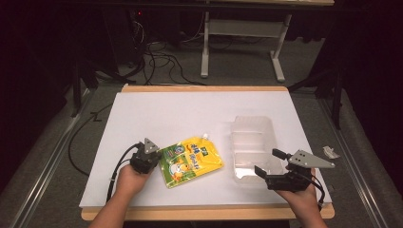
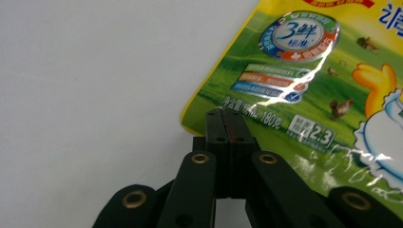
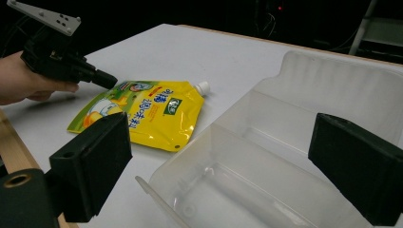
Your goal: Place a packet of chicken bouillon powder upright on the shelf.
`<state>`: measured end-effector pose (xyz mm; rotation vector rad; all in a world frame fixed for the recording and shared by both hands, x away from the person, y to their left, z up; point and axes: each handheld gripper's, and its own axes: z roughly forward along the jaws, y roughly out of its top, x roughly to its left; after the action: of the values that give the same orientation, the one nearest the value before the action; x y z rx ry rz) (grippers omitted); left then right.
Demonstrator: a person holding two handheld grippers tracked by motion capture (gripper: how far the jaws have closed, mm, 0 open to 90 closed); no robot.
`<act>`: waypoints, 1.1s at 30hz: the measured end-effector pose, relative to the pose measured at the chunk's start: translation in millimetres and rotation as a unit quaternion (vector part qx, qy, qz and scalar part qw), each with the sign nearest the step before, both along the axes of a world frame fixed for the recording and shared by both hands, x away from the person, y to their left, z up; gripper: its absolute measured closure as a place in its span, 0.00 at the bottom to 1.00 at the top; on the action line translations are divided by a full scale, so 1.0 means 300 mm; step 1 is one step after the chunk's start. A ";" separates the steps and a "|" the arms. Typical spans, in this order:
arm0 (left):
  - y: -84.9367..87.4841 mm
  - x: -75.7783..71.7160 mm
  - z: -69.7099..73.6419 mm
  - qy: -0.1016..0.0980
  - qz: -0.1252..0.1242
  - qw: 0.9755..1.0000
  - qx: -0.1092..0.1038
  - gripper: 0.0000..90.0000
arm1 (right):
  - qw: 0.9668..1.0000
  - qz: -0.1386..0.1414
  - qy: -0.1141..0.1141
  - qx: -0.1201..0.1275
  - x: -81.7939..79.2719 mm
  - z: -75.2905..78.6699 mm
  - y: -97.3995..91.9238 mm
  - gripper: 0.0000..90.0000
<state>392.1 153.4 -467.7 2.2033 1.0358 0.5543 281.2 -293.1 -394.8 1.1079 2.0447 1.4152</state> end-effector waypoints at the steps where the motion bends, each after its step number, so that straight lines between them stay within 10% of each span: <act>1: 0.005 0.008 0.003 -0.002 0.011 1.000 -0.007 1.00 | 1.000 -0.001 0.000 0.000 0.001 0.000 0.001 0.08; 5: 0.027 0.082 0.006 0.010 0.055 0.997 -0.059 1.00 | 1.000 0.000 0.001 -0.004 0.003 -0.002 0.008 0.08; 9: 0.033 0.135 0.014 0.034 0.073 0.989 -0.126 1.00 | 1.000 0.000 0.004 -0.007 0.007 -0.008 0.007 0.09; 10: 0.033 0.143 0.016 0.041 0.076 0.986 -0.144 0.86 | 1.000 -0.002 0.008 -0.007 0.007 -0.009 0.007 0.09; 14: 0.026 0.167 0.006 0.069 0.071 0.983 -0.156 0.81 | 1.000 -0.002 0.011 -0.012 0.007 -0.014 0.007 0.09; 17: 0.035 0.185 -0.006 0.112 0.052 0.973 -0.195 0.73 | 1.000 0.001 0.009 -0.014 0.008 -0.014 0.010 0.09; 21: 0.025 0.179 -0.018 0.124 0.030 0.976 -0.174 0.73 | 1.000 0.001 0.012 -0.018 0.006 -0.015 0.019 0.09; 24: 0.028 0.174 -0.023 0.138 0.025 0.971 -0.196 0.76 | 1.000 0.000 0.014 -0.022 0.007 -0.017 0.024 0.10; 33: 0.038 0.110 -0.036 0.148 -0.004 0.969 -0.199 0.86 | 1.000 0.000 0.015 -0.023 0.007 -0.017 0.024 0.10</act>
<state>425.1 164.9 -478.4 1.9591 1.1723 0.0018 283.3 -286.0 -399.9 1.1164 2.0876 1.3525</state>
